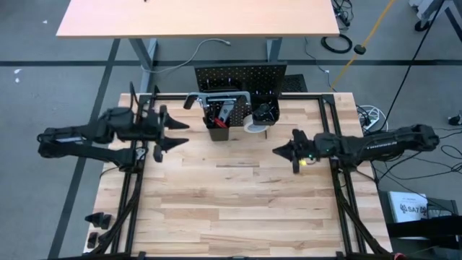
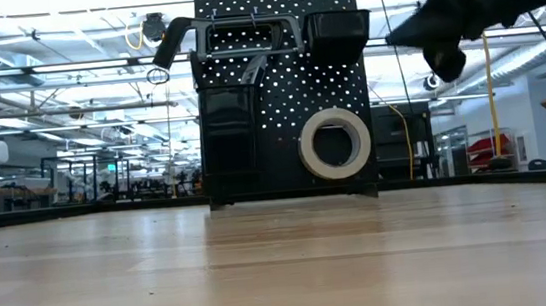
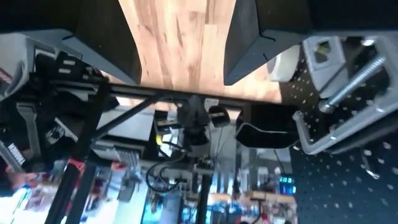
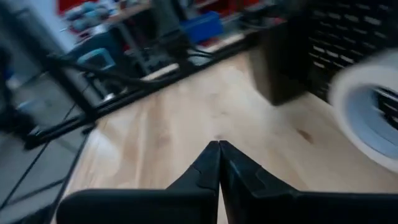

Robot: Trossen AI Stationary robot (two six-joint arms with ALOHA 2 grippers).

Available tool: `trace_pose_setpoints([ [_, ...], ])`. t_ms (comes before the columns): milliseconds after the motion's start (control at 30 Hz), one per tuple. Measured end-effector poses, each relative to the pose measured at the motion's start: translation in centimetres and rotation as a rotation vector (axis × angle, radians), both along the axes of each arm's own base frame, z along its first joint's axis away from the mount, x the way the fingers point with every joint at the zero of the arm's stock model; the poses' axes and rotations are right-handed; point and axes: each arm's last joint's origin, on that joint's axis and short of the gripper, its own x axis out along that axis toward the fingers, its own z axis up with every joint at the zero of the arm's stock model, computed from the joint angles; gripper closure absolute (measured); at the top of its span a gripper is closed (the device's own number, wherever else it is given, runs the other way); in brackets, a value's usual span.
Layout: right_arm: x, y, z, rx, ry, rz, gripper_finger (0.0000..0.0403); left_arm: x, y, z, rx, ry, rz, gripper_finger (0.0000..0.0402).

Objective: Hang tools onto peg board
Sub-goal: Return to Home Position

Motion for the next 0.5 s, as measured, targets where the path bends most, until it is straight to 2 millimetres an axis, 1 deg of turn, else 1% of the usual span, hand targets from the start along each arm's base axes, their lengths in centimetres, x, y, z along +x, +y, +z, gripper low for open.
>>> trace_pose_setpoints([
  [133, -0.1, 1.5, 0.1, -0.1, -0.008, 0.101, 0.0403, 0.7, -0.5, -3.3, 0.004, -0.059, 0.009, 0.0171],
  [233, -0.3, 2.6, -0.2, -0.162, -0.007, 0.147, 0.0403, 1.2, -0.8, -6.3, 0.004, -0.093, 0.031, 0.0171],
  [367, -0.8, 3.7, -1.2, -0.215, -0.026, 0.182, 0.0403, 1.4, -1.2, -10.1, -0.027, -0.141, 0.037, 0.0171],
  [500, -1.6, 4.2, -3.1, -0.229, -0.061, 0.224, 0.0403, 1.1, -1.6, -13.3, -0.066, -0.173, 0.013, 0.0171],
])
